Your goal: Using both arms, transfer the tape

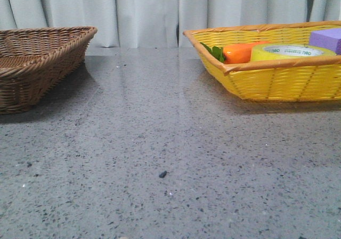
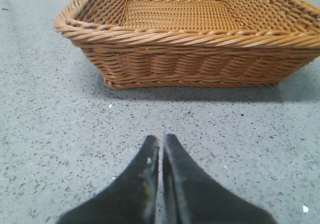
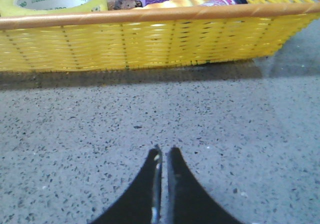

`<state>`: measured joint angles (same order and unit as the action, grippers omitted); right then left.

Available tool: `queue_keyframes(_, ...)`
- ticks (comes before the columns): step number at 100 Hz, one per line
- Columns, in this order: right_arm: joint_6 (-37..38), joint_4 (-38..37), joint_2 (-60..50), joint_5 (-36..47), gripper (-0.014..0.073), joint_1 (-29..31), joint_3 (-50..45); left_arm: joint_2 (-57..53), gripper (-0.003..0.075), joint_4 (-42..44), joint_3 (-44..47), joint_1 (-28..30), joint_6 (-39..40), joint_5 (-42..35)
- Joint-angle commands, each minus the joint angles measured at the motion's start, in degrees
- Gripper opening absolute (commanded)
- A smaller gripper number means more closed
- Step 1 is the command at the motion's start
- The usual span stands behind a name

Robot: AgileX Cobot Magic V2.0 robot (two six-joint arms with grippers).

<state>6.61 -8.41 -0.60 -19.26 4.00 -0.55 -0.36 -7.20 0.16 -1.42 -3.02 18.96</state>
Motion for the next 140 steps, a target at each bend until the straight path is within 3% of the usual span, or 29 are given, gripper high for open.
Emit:
queue_keyframes(1, -0.23, -0.08, -1.05, 0.81, -0.0074, 0.22, -1.23, -1.66, -0.0021, -0.64, 0.52, 0.09, 0.43, -2.74)
queue_keyframes(140, -0.23, -0.08, -1.05, 0.81, -0.0074, 0.22, -1.23, -1.66, -0.0020, -0.75, 0.52, 0.09, 0.43, -5.38)
